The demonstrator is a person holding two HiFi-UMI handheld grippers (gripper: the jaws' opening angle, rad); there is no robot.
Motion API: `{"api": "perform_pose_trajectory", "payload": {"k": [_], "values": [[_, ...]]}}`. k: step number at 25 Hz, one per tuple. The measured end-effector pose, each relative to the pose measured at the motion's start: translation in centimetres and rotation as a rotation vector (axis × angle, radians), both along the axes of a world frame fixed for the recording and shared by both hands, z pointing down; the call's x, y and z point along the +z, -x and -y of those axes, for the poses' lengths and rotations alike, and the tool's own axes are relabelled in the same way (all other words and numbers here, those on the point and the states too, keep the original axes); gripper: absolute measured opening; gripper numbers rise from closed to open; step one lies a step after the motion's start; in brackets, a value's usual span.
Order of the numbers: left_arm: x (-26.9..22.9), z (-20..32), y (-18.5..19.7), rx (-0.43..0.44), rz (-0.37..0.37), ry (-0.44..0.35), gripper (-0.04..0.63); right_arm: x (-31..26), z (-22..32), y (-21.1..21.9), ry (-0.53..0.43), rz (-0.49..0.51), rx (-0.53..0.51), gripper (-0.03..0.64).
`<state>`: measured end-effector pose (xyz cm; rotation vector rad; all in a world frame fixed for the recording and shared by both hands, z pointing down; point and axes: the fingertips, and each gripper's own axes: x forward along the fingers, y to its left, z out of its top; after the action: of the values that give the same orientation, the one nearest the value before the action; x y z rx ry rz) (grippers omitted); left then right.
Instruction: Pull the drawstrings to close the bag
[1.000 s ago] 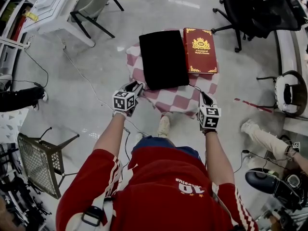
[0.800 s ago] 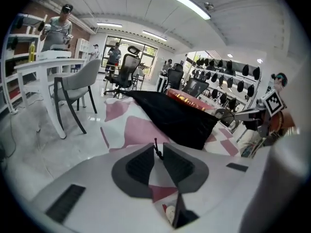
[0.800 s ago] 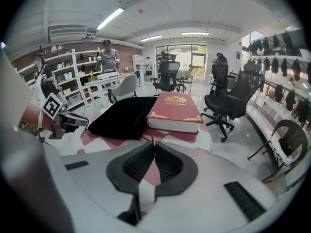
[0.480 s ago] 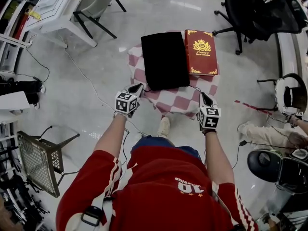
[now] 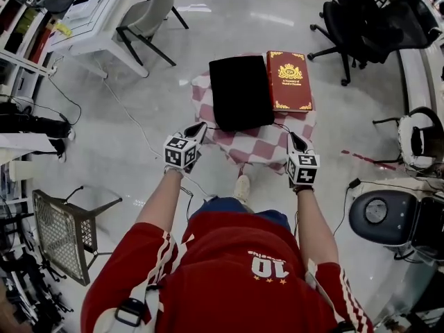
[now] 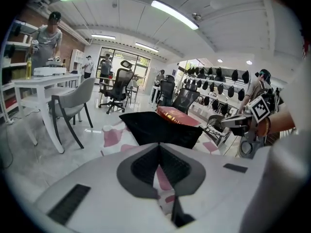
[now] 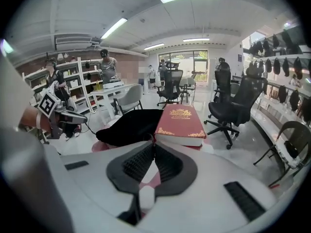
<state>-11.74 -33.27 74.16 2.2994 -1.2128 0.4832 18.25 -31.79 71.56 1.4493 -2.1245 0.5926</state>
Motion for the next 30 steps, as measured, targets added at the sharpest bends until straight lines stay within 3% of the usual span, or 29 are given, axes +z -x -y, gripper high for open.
{"api": "perform_pose_trajectory", "payload": {"k": [6, 16, 26, 30], "values": [[-6.7, 0.6, 1.2, 0.01, 0.028, -0.139, 0.009, -4.7, 0.5, 0.6, -0.081, 0.03, 0.032, 0.026], [-16.5, 1.0, 4.2, -0.008, 0.136, -0.335, 0.009, -13.8, -0.3, 1.5, -0.209, 0.01, 0.072, 0.026], [-24.7, -0.4, 6.0, -0.013, 0.345, -0.529, 0.009, -20.3, -2.5, 1.4, -0.306, -0.054, 0.153, 0.026], [-26.6, -0.5, 6.0, -0.021, 0.364, -0.56, 0.009, -22.2, -3.2, 0.6, -0.331, -0.048, 0.21, 0.026]]}}
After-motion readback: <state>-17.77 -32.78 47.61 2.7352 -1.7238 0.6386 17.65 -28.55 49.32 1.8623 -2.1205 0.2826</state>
